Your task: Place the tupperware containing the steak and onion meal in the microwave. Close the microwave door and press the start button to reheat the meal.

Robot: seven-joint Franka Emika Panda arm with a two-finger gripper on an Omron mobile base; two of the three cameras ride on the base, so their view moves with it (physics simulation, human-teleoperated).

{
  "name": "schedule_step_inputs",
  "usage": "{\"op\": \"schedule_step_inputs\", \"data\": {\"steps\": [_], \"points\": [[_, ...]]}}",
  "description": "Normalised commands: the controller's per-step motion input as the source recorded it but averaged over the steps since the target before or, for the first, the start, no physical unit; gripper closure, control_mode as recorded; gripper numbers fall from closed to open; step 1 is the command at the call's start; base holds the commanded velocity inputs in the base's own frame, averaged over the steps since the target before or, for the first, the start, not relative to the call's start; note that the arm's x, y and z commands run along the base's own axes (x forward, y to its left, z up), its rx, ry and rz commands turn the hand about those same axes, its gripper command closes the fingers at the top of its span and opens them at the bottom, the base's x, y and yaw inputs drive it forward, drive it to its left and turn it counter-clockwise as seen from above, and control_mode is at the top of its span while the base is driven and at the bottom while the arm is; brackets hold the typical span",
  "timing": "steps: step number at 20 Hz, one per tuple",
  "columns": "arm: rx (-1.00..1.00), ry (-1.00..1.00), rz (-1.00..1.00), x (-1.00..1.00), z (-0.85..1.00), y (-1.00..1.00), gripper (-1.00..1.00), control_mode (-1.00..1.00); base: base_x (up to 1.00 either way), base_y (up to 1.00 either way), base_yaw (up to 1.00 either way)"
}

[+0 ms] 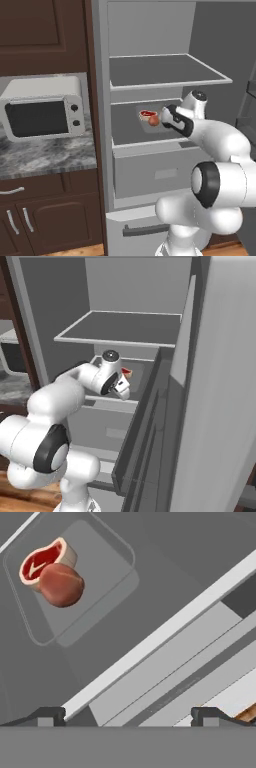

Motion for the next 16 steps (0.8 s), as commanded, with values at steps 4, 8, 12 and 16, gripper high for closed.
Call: {"op": "schedule_step_inputs", "data": {"steps": [4, 8, 12, 16], "points": [[0.05, 0.00, 0.00, 0.41, -0.24, 0.00, -1.00, -1.00, 0.00, 0.00, 0.00], [0.05, 0.00, 0.00, 0.45, -0.20, 0.00, -1.00, -1.00, 0.00, 0.00, 0.00], [0.05, 0.00, 0.00, 0.47, -0.23, 0.00, -1.00, -1.00, 0.00, 0.00, 0.00], [0.04, 0.00, 0.00, 0.48, -0.24, 0.00, -1.00, -1.00, 0.00, 0.00, 0.00]]}}
